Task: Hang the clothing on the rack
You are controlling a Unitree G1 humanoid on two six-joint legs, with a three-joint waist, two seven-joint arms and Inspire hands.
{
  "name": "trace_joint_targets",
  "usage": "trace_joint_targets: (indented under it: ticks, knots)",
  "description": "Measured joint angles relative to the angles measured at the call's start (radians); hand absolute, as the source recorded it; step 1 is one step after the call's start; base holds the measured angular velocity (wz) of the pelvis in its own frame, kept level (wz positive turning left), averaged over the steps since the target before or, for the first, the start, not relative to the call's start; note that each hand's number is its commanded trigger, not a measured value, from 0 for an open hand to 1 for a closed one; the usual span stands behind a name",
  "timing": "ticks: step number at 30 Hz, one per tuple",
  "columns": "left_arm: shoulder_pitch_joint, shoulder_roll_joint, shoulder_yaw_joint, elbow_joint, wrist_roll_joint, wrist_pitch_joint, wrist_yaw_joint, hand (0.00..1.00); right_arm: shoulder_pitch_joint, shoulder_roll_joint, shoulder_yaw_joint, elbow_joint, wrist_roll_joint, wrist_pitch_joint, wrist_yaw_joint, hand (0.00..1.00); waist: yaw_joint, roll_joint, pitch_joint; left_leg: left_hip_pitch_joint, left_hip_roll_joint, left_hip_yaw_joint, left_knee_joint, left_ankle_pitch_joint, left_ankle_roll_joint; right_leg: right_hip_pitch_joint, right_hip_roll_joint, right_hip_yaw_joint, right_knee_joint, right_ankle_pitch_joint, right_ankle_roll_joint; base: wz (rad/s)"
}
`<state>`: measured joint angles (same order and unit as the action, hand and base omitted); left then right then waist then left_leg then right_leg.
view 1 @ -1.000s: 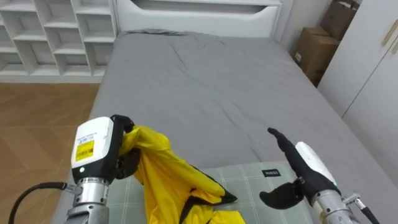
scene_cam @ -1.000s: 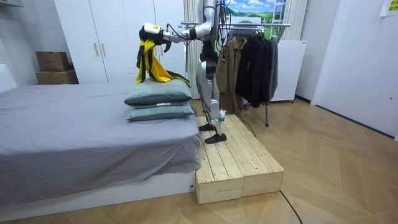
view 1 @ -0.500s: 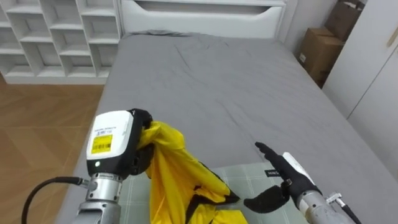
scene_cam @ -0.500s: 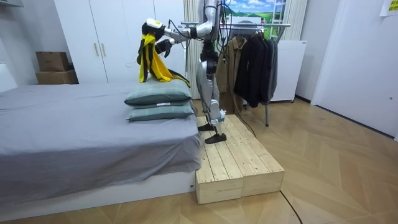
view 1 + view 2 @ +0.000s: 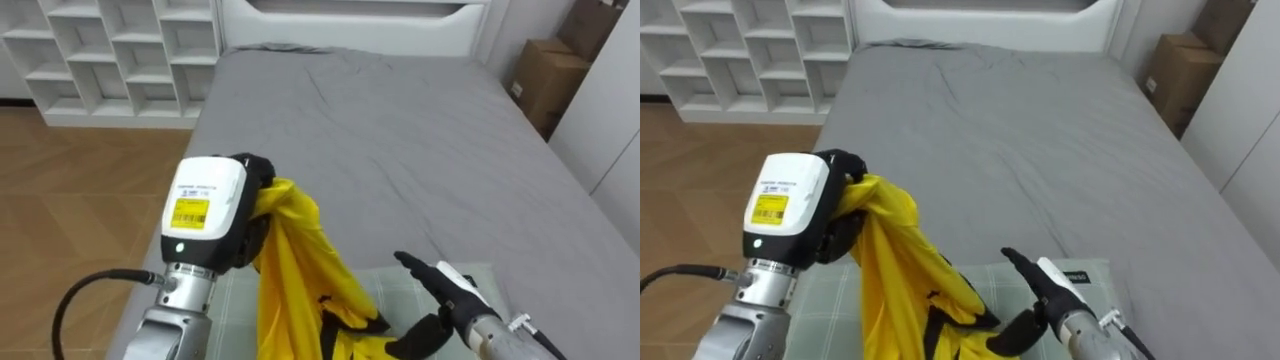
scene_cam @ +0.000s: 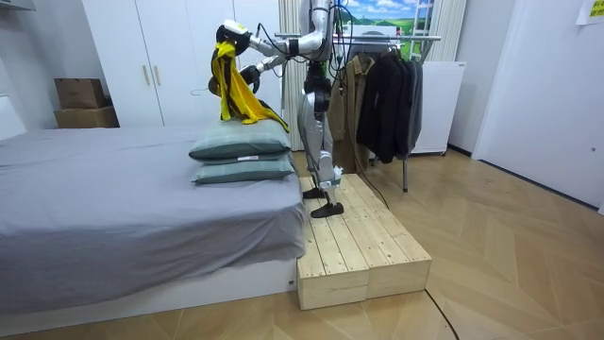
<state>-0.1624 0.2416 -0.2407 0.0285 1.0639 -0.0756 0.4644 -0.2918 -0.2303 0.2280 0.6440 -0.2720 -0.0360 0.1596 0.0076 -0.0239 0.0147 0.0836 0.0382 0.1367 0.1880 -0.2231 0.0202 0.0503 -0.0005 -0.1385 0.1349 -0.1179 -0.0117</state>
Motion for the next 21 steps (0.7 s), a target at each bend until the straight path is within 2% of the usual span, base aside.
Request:
trace_joint_targets:
  ticks: [3, 6, 9, 21]
  knots:
    - [-0.002, 0.002, -0.011, -0.044, 0.000, -0.017, 0.000, 1.00, -0.017, 0.000, 0.007, 0.011, -0.002, -0.009, 0.006, 0.00, 0.000, 0.000, 0.0000, 0.000, 0.000, -0.003, 0.000, 0.000, 0.000, 0.002, 0.000, -0.001, 0.000, 0.000, 0.000, 0.03]
    - [-0.002, 0.009, -0.035, -0.082, 0.000, -0.019, 0.000, 1.00, -0.017, 0.000, 0.019, 0.014, -0.003, -0.019, 0.007, 0.00, 0.000, -0.001, 0.0003, 0.000, 0.000, -0.004, -0.001, 0.000, 0.000, 0.002, 0.000, -0.001, 0.000, 0.000, 0.000, 0.01]
    - [-0.003, 0.009, -0.044, -0.089, -0.003, -0.058, 0.000, 1.00, -0.017, 0.001, 0.026, 0.037, 0.001, -0.039, 0.009, 0.00, 0.001, 0.000, 0.0004, 0.000, 0.000, -0.006, -0.001, 0.000, 0.000, 0.002, 0.000, -0.001, 0.000, 0.000, 0.000, 0.00]
    - [-0.013, 0.015, -0.060, -0.131, -0.003, -0.117, -0.014, 1.00, -0.017, 0.002, 0.027, 0.097, 0.054, -0.052, 0.005, 0.00, 0.002, 0.003, 0.0027, -0.003, 0.000, -0.008, -0.001, 0.000, 0.000, 0.002, 0.000, -0.005, -0.001, 0.000, 0.000, 0.00]
